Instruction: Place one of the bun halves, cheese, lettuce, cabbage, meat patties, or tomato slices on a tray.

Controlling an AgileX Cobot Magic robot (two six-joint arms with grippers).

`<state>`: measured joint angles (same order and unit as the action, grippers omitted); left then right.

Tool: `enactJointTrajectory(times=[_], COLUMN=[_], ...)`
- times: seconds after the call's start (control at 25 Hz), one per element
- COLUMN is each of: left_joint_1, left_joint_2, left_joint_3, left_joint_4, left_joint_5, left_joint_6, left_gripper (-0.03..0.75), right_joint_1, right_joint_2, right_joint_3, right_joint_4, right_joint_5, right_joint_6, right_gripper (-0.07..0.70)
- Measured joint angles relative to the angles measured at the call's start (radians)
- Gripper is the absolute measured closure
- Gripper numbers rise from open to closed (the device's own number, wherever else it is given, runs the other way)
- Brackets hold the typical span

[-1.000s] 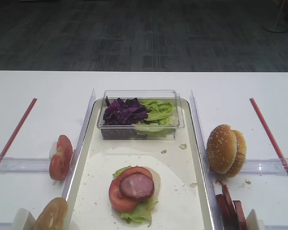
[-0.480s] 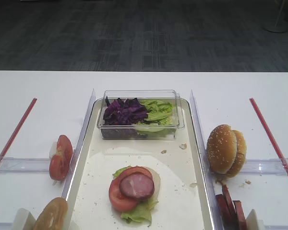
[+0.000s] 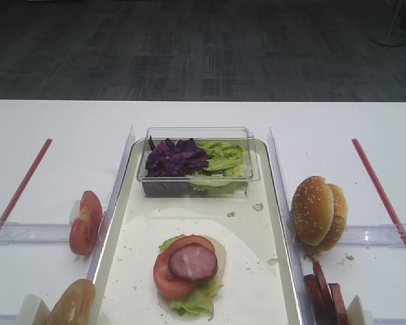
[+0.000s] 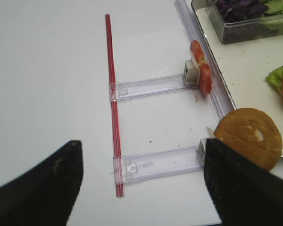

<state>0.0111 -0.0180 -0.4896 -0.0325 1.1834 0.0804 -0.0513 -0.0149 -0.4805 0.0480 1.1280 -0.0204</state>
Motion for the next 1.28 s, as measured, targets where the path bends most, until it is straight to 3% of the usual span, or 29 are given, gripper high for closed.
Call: enactJointTrajectory(times=[1.28], left_joint_1=[0.000], left_joint_2=[0.000], left_joint_3=[0.000], left_joint_4=[0.000], left_joint_5=[0.000], left_joint_6=[0.000], left_gripper=[0.223], right_joint_1=[0.000], right_joint_2=[0.000], right_joint_3=[0.000], right_joint_4=[-0.008], right_joint_5=[0.000], right_joint_6=[0.002], right_gripper=[-0.034])
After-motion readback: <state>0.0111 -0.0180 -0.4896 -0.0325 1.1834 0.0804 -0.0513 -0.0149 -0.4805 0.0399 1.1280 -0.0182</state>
